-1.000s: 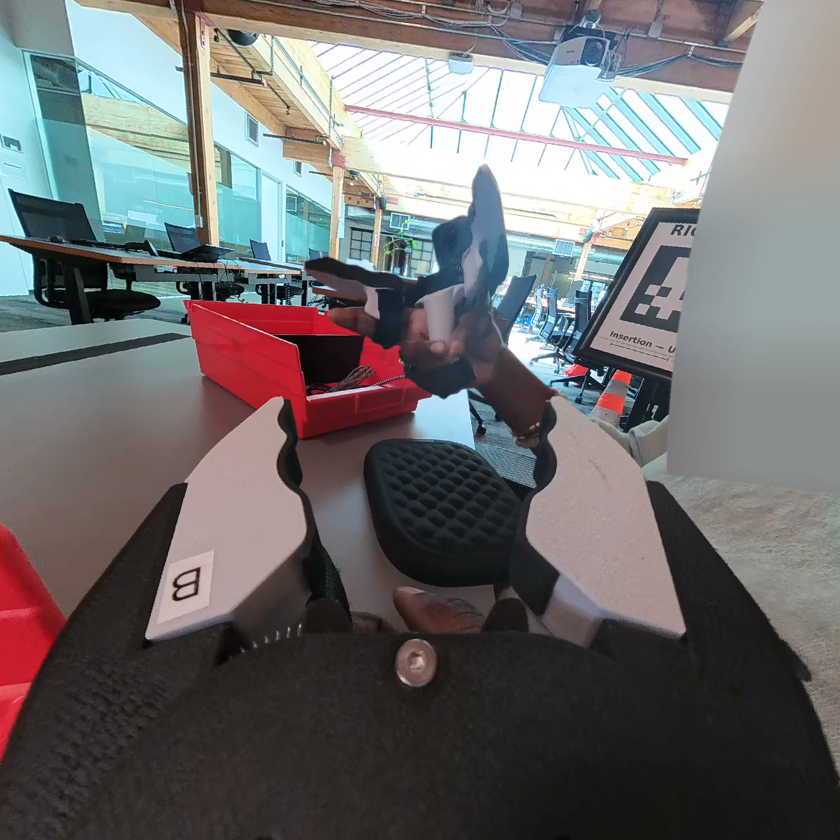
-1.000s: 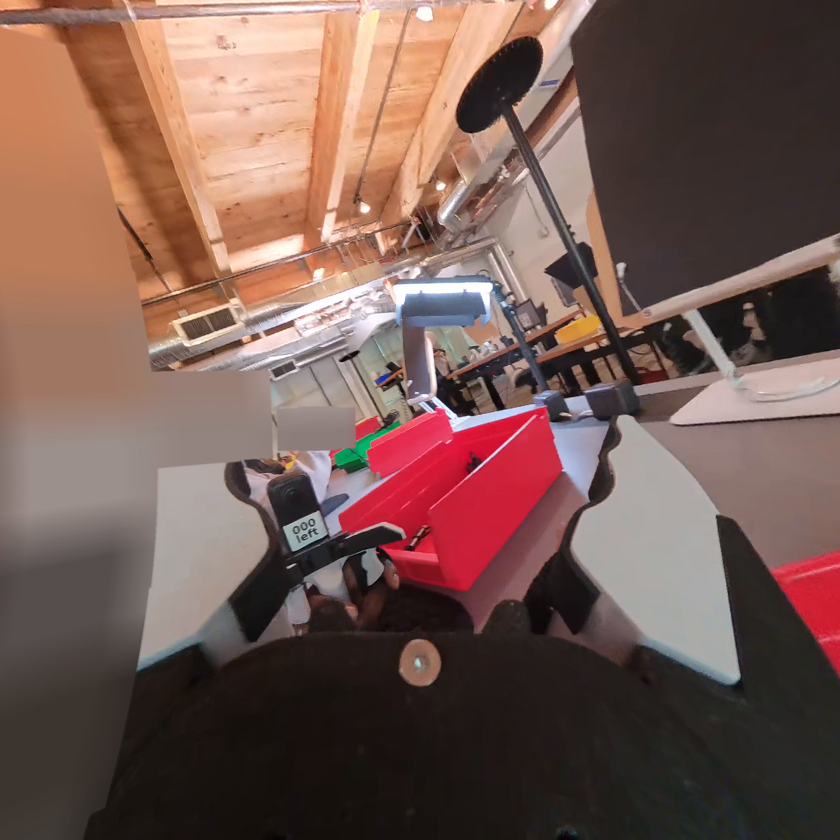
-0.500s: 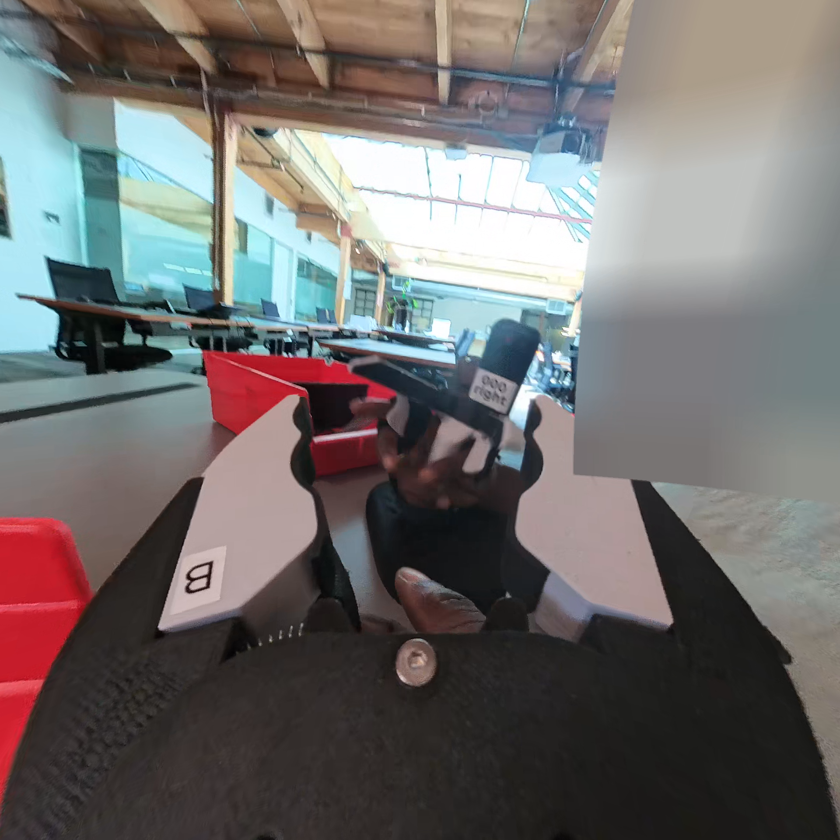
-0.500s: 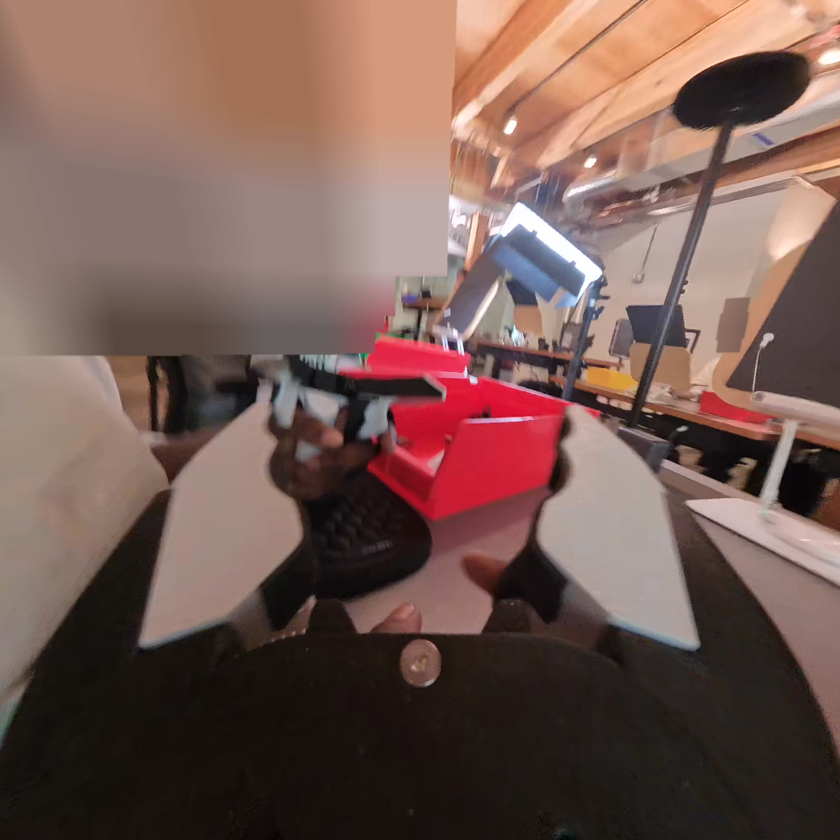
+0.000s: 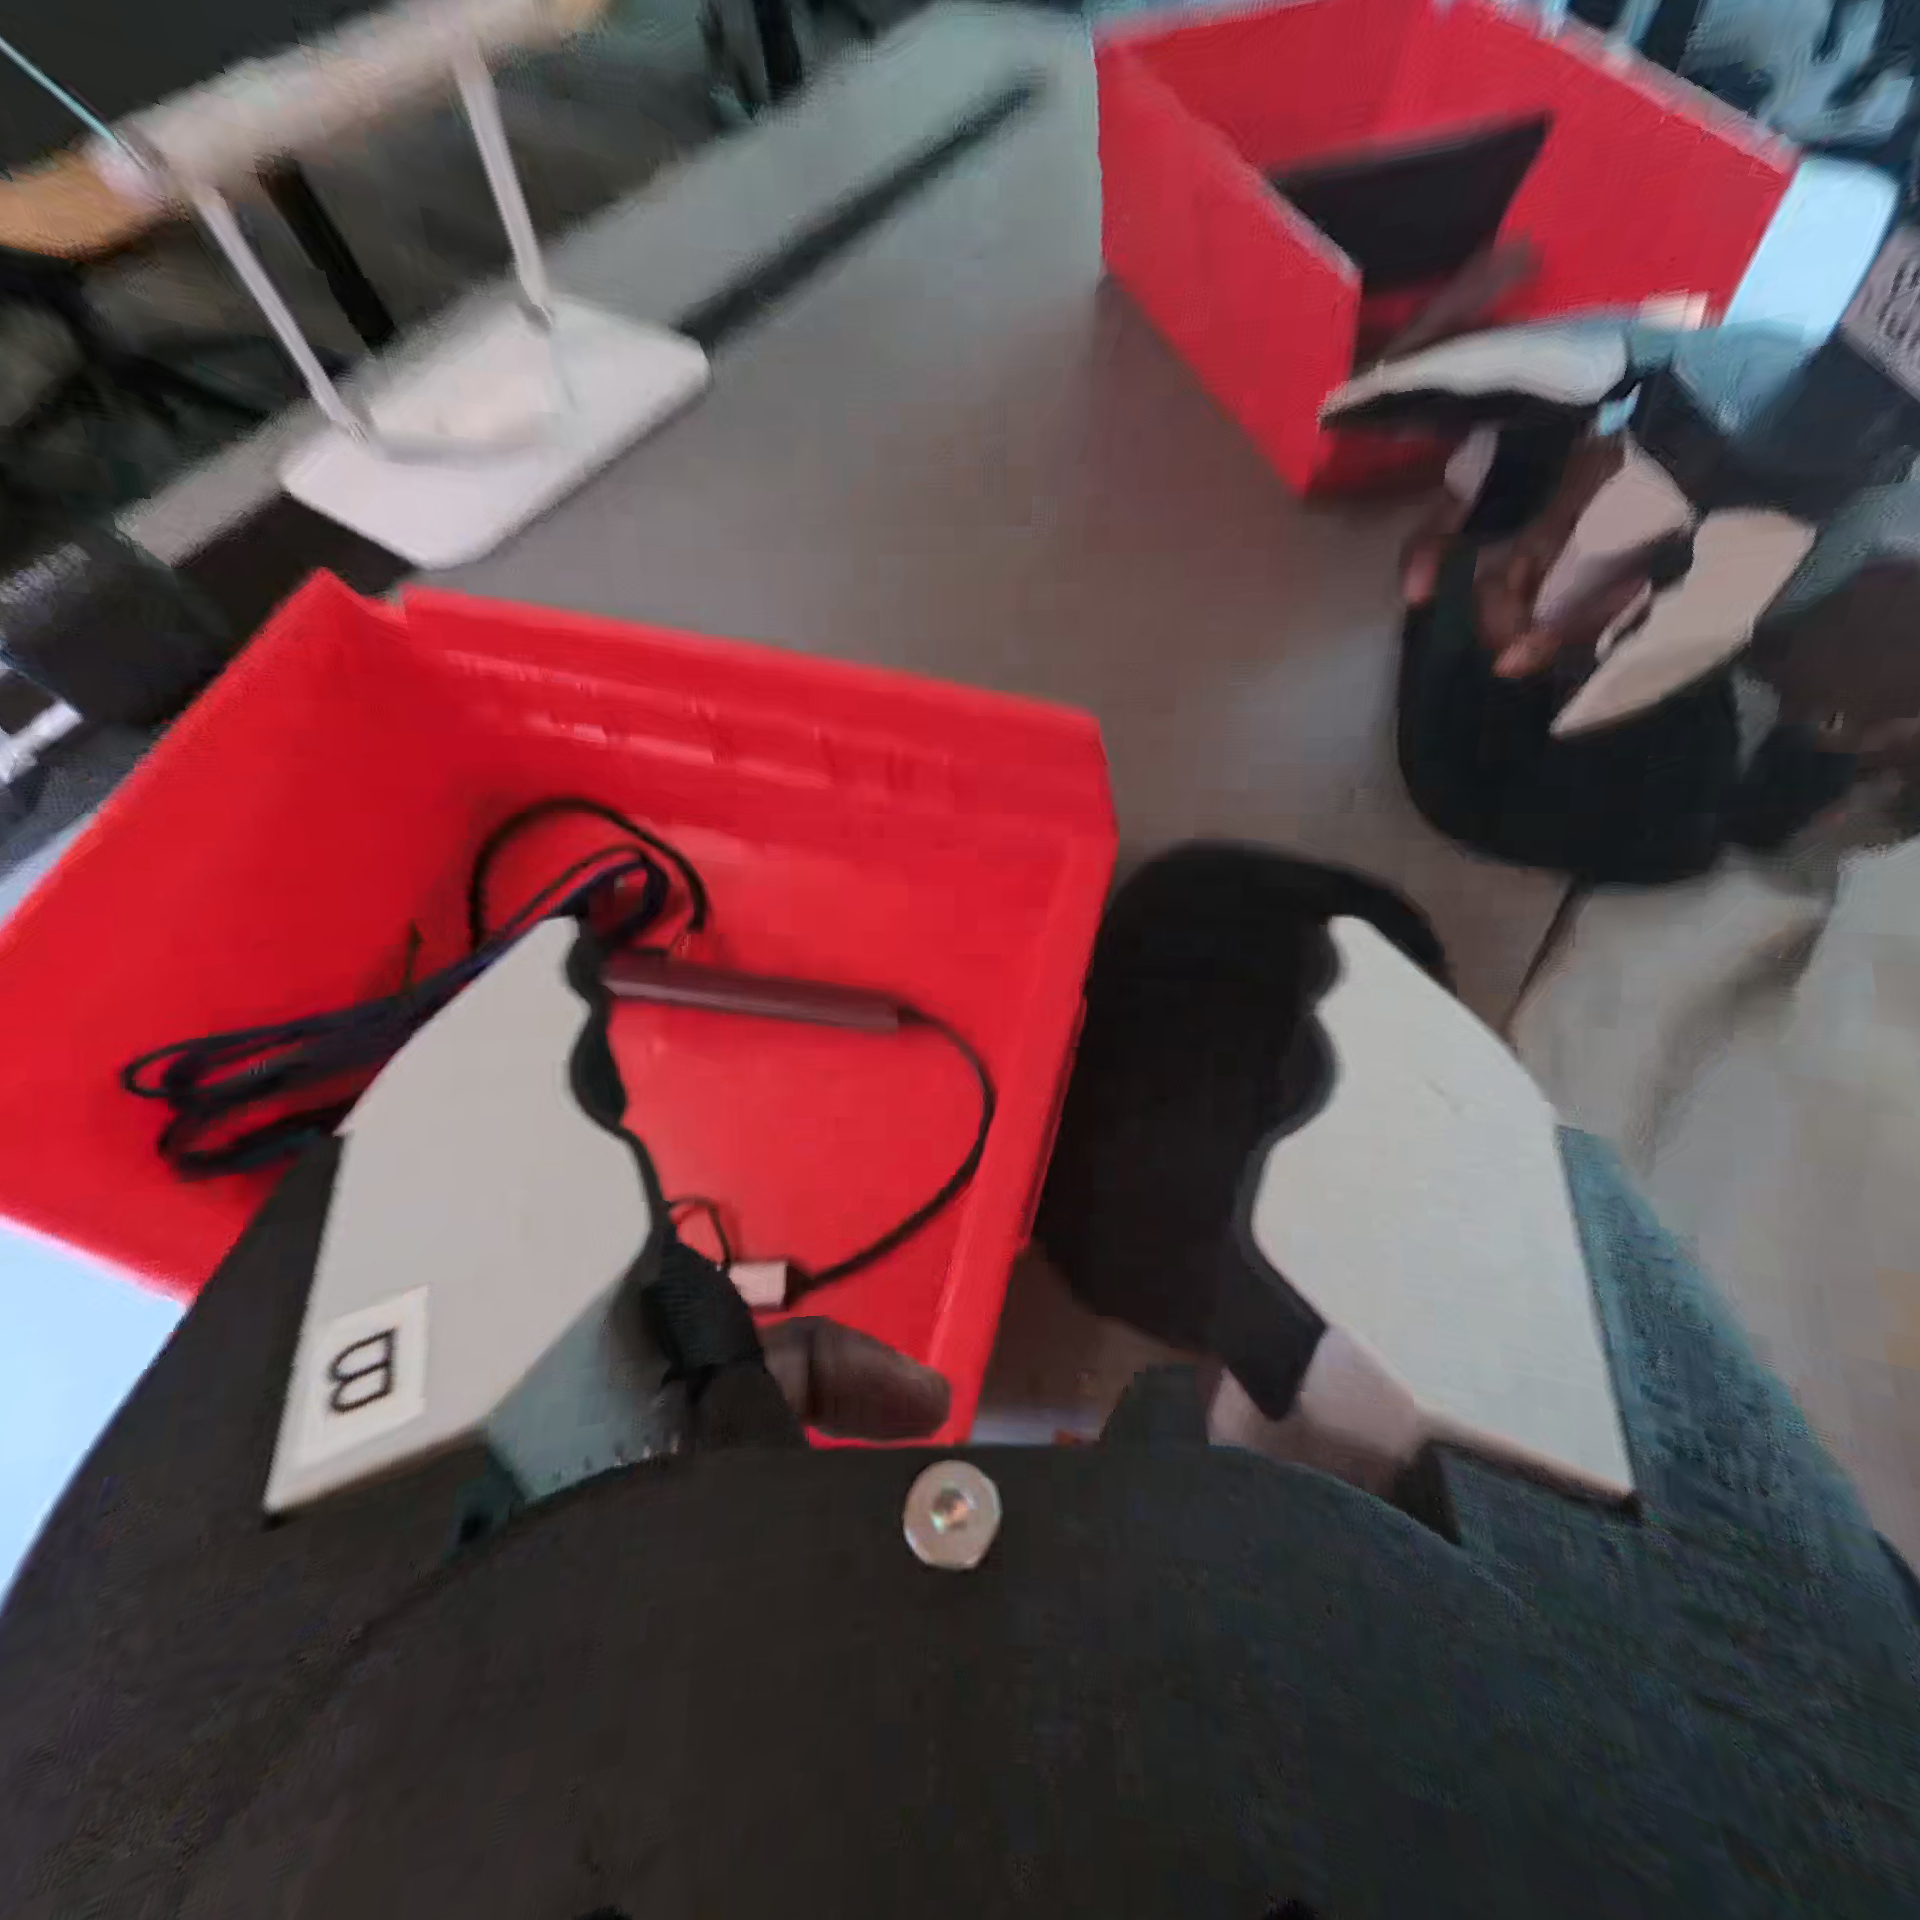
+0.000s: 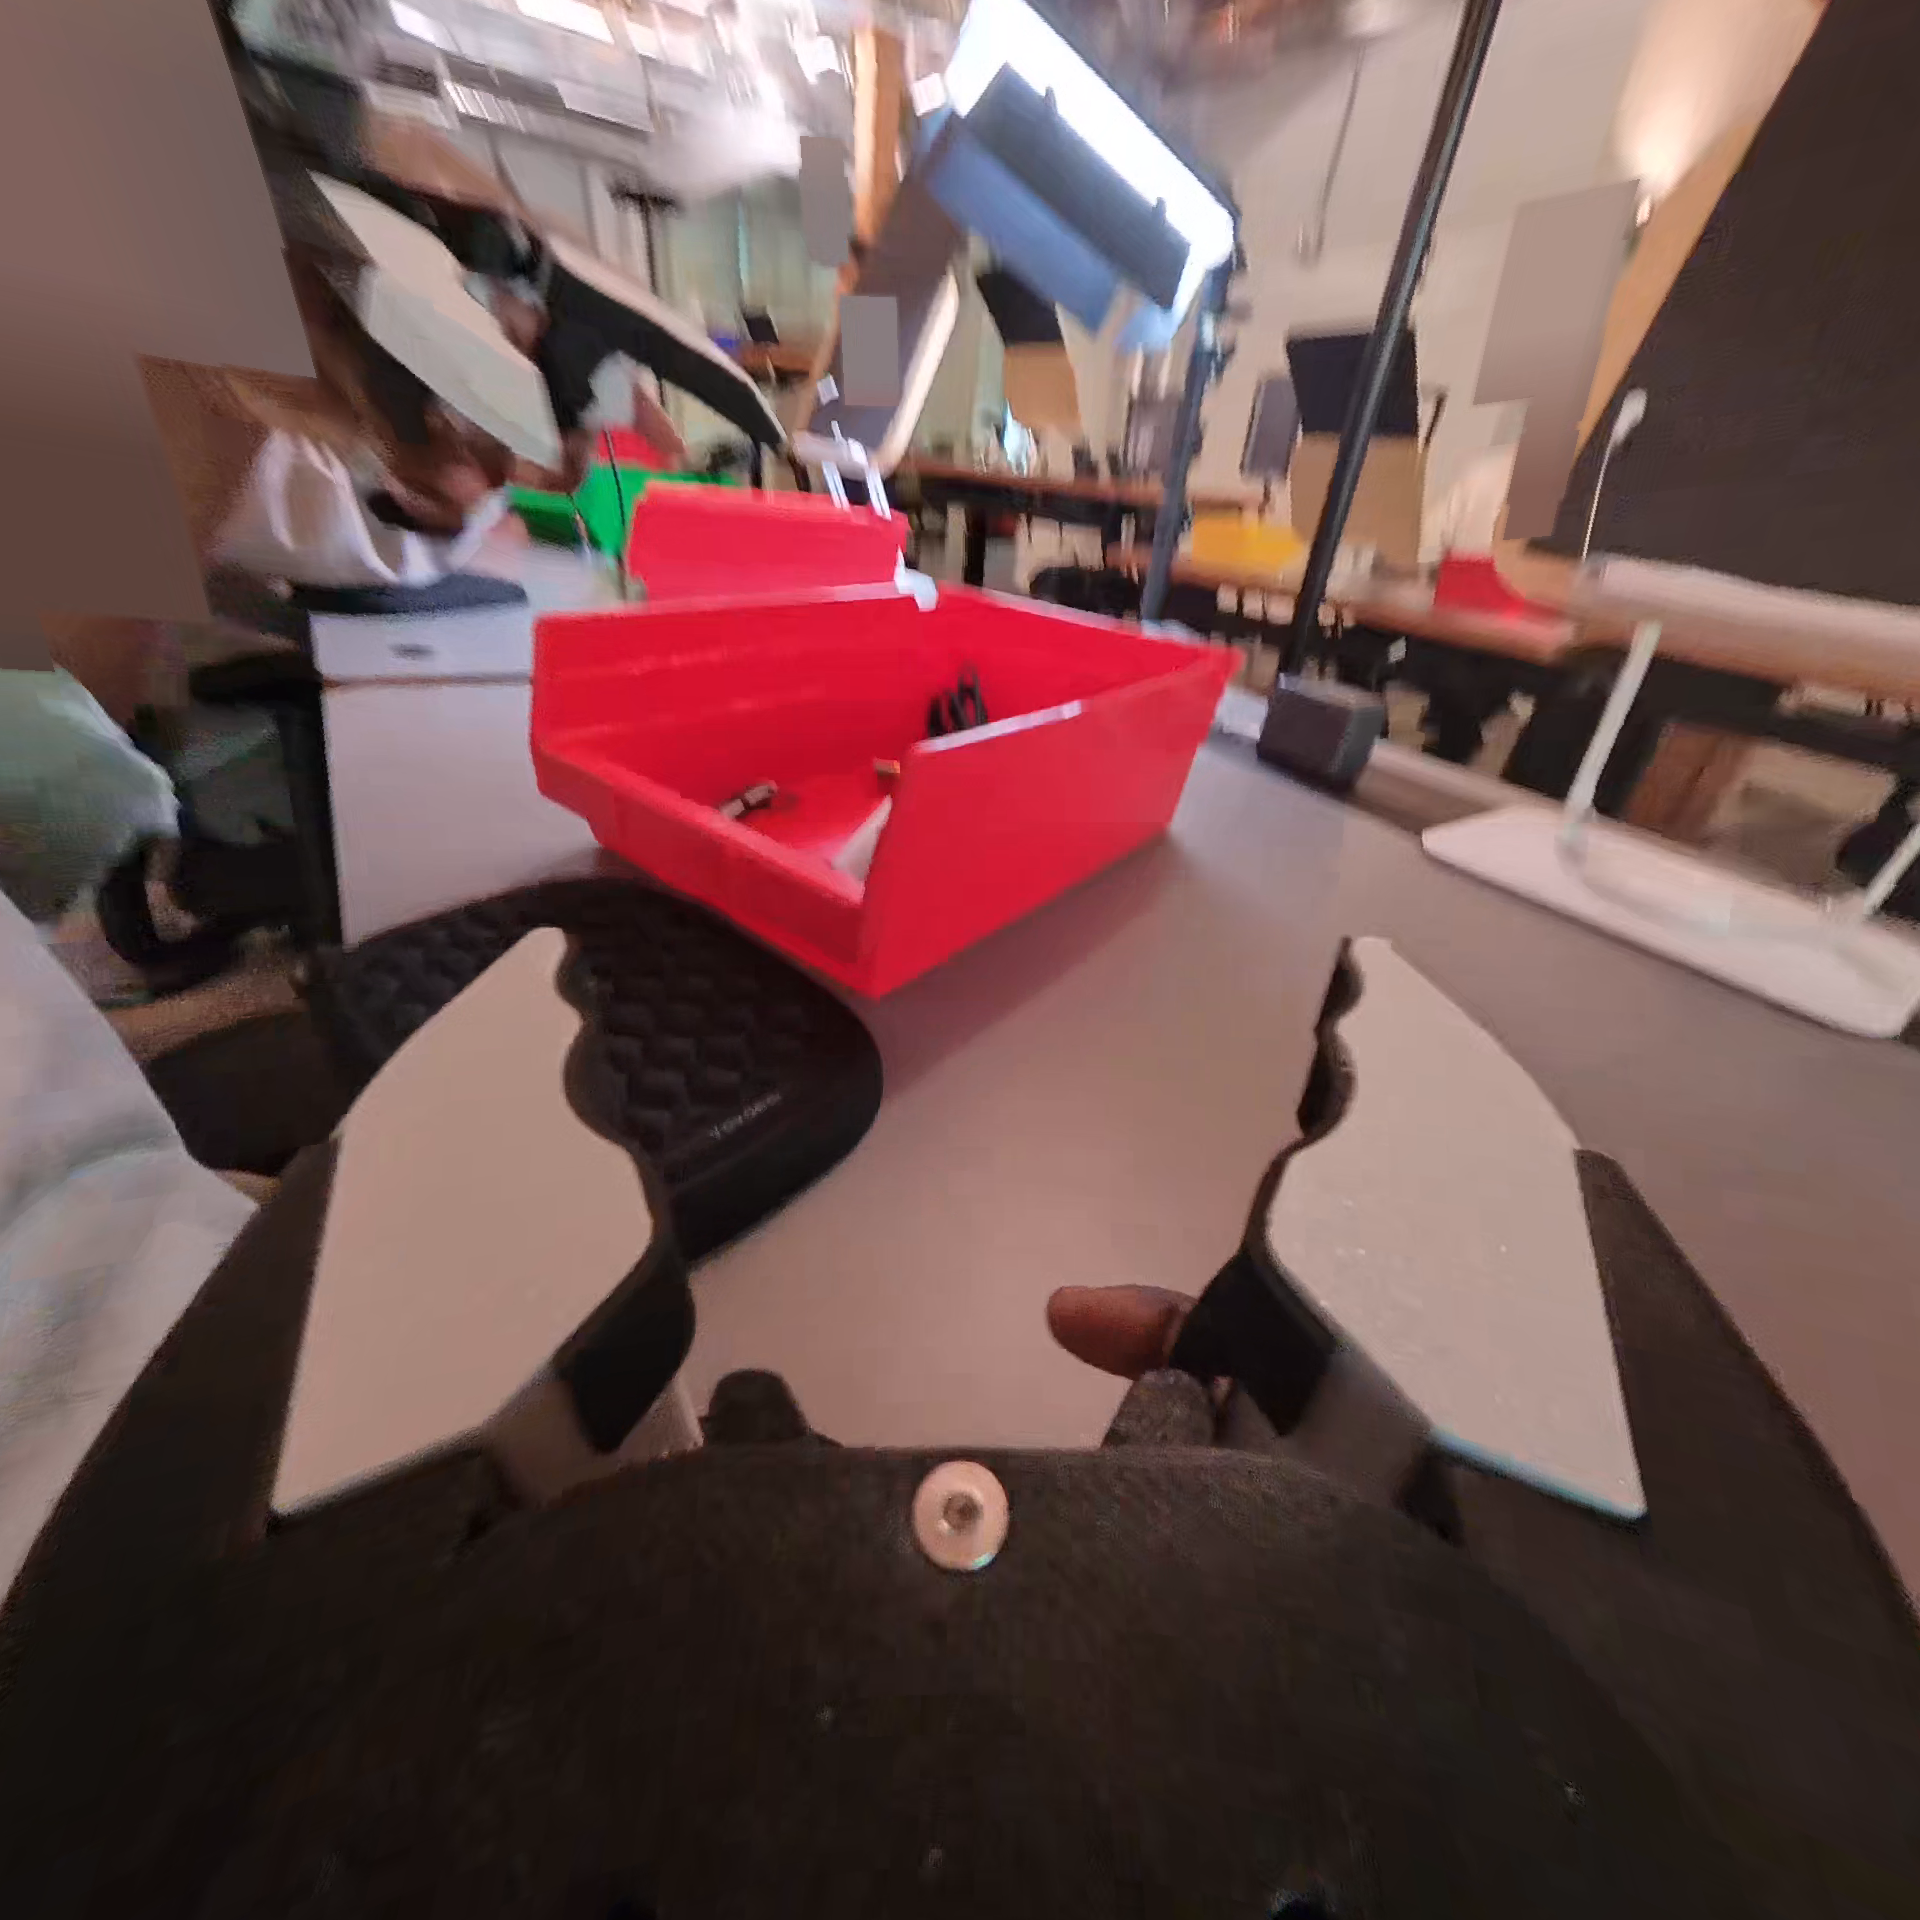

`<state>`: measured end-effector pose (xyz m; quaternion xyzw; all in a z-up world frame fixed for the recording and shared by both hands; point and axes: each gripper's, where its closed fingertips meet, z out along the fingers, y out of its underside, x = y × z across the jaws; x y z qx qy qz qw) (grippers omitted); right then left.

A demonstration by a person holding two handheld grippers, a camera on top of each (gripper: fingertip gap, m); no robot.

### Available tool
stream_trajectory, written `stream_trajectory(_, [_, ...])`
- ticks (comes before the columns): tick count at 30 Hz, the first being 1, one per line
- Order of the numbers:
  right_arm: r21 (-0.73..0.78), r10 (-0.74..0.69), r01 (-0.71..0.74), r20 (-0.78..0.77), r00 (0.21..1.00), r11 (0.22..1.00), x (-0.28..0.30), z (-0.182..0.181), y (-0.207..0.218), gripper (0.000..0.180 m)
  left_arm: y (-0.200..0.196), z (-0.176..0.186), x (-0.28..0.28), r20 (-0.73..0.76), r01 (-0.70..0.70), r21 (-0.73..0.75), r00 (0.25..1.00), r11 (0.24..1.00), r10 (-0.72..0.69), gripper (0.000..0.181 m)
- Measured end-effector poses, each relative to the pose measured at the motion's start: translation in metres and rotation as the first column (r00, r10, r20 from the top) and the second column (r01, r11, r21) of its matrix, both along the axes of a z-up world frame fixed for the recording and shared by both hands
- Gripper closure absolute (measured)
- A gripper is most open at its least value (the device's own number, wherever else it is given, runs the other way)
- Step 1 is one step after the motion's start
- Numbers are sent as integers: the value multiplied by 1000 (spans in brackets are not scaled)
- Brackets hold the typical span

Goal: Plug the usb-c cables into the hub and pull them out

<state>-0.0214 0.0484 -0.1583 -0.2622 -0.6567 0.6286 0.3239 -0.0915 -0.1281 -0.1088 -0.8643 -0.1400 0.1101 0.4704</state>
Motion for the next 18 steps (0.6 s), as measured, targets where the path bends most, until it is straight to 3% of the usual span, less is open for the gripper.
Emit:
stream_trajectory(3, [91, -109, 101, 95, 989, 991, -15, -15, 2, 45, -10, -4, 5, 96, 132, -53, 987, 990, -126, 43])
stream_trajectory(6, [175, -149, 121, 159, 976, 977, -19, -28, 0, 35, -11, 7, 13, 255, 239, 21, 938, 971, -236, 37])
stream_trajectory(9, [181, -100, 60, 218, 971, 982, -16, -34, -7, 34, -16, 9, 2, 283, 224, 8, 934, 975, -217, 35])
stream_trajectory(12, [97, -28, -3, 317, 948, 995, -10, -34, -10, 34, -14, 2, -17, 296, 73, -3, 953, 997, -69, 36])
stream_trajectory(16, [-1, 85, -91, 389, 917, 996, 4, -30, -12, 34, 5, 14, 2, 288, 121, 146, 944, 982, -159, 36])
stream_trajectory(18, [-40, 163, -160, 385, 908, 986, 16, -26, -16, 34, 9, 11, 2, 220, 177, 115, 955, 978, -198, 37])
